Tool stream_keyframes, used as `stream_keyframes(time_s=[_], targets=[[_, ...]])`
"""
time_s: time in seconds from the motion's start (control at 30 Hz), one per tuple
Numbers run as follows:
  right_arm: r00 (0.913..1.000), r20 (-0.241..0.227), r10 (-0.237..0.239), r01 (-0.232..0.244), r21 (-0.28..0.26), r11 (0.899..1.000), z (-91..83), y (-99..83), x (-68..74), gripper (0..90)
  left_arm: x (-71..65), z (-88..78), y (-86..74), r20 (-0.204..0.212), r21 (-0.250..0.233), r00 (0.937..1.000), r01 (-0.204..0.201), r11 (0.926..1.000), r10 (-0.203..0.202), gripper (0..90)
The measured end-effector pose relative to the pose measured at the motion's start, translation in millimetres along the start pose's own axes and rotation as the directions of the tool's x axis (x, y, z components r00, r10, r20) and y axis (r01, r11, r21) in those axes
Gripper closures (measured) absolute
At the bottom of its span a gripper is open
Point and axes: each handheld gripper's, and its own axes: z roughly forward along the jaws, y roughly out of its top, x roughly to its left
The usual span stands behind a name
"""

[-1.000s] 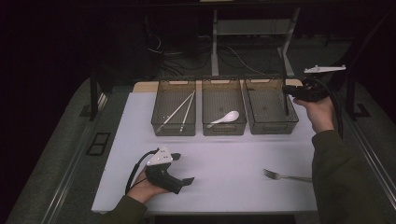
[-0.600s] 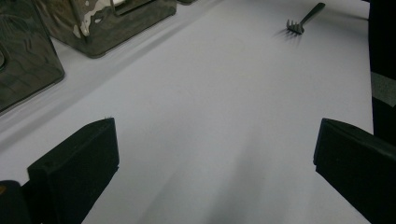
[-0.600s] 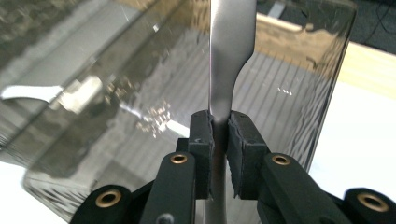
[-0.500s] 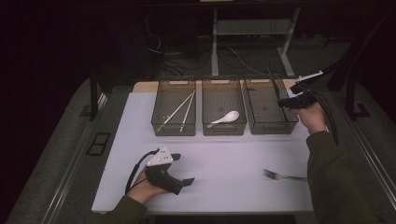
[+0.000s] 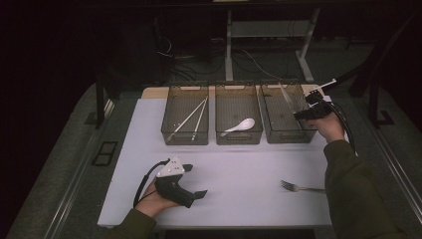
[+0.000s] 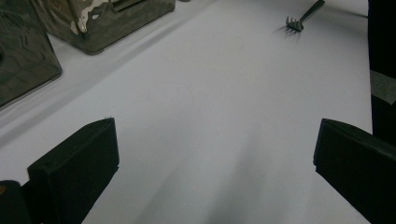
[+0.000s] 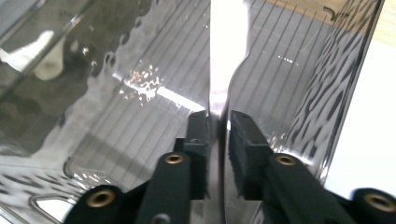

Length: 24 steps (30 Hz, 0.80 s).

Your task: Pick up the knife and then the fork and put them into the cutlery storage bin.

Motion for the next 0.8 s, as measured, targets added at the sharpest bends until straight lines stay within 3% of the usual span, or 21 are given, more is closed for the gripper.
stream_keyframes(time_s=[0.23, 0.37, 0.53, 0.8], targets=[[0.9980, -0.054, 0.031, -0.036, -0.079, 0.996, -11.5, -2.9, -2.4, 65.3, -0.2, -0.2, -0.3, -0.002, -0.002, 1.0000, -0.001, 1.0000, 0.001, 0.0], [0.9893, -0.141, 0.040, -0.060, -0.143, 0.988, -28.9, -7.7, -1.1, 56.4, -0.1, -0.4, -0.5, -0.003, -0.003, 1.0000, 0.001, 1.0000, -0.001, 0.0], [0.9868, -0.160, -0.025, -0.008, -0.201, 0.980, -56.0, -22.8, 9.2, 47.8, -0.2, 0.1, -0.5, -0.004, 0.003, 1.0000, -0.003, 1.0000, 0.003, 0.0], [0.9724, -0.186, -0.142, 0.100, -0.217, 0.971, -84.7, -59.1, 33.1, 47.5, -2.1, 1.4, -0.5, -0.006, 0.005, 1.0000, -0.002, 1.0000, 0.002, 0.0]])
